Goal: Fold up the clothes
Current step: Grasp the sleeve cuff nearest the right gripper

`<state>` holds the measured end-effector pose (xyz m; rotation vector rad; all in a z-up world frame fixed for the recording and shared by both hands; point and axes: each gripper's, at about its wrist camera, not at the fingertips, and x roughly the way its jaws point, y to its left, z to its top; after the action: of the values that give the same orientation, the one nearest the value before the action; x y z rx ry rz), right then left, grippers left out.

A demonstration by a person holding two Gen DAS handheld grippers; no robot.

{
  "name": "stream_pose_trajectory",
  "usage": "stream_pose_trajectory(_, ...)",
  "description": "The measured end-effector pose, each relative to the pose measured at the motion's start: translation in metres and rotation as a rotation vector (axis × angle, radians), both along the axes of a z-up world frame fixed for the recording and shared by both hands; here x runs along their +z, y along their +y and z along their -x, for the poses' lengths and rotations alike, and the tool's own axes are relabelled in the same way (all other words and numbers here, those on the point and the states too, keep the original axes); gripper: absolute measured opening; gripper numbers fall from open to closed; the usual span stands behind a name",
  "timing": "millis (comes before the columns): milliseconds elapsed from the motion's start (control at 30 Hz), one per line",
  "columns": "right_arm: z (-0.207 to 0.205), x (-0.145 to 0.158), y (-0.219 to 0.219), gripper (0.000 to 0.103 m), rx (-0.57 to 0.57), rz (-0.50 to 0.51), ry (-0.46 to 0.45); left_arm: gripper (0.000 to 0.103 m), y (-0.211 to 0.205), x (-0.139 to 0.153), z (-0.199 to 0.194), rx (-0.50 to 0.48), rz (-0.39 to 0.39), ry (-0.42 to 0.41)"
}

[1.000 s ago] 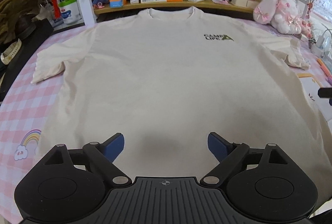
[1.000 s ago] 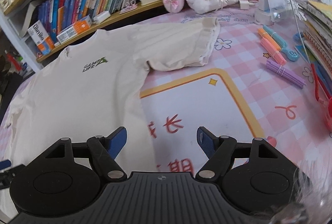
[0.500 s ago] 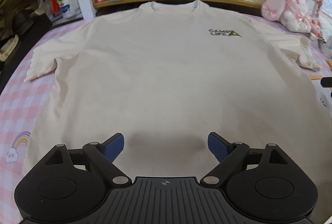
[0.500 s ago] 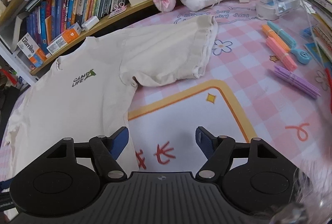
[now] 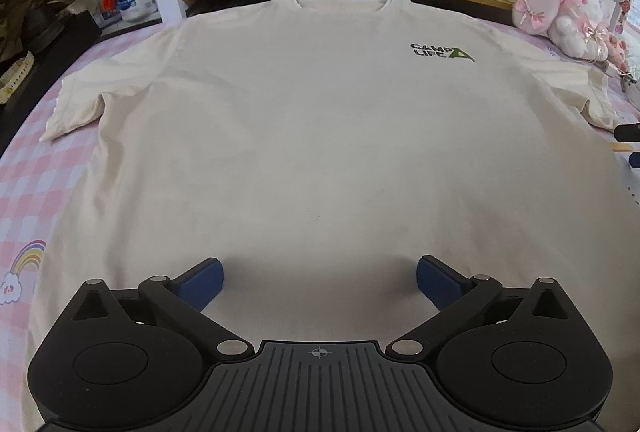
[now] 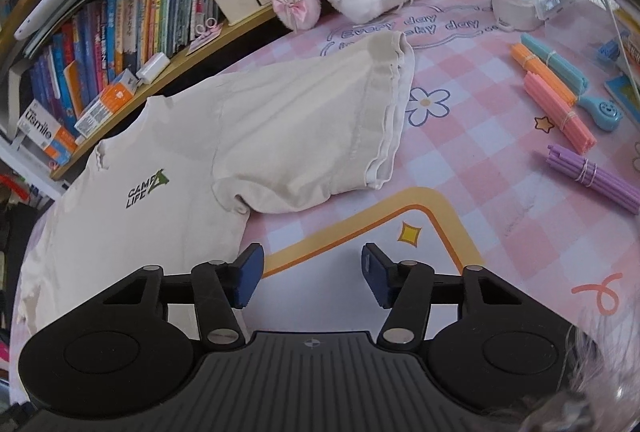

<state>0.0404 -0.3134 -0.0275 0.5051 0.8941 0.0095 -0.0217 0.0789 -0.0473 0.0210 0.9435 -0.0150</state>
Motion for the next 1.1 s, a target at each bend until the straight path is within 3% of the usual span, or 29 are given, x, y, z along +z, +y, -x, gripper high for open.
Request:
stream_pose_trajectory(367,-0.022,-0.001,-0.017,0.041,-0.064,-0.092,-0.011,0.103,0.0,-0.002,0.004,0.004,-0.001,-0.027)
stream_pose_trajectory(733,-0.033,-0.012,-0.035,0.037,-0.225,-0.236,-0.011,0.103,0.0,-0.003,0.007,0.005,-0.001,-0.045)
stream_pose_trajectory(900,-0.035,-0.015,-0.034,0.024,-0.292,-0.22,0.002,0.103,0.001,-0.003,0.007,-0.007,0.0,-0.049)
stream_pose_trajectory(967,-0.037,-0.015,-0.033,0.01,-0.301,-0.181,0.021,0.103,0.001,-0.003,0.008,-0.014,0.001,-0.053)
stream_pose_trajectory(1100,-0.047,-0.012,-0.028,0.009,-0.292,-0.108,0.042,0.103,0.002,-0.003,0.01,-0.029,0.002,-0.059)
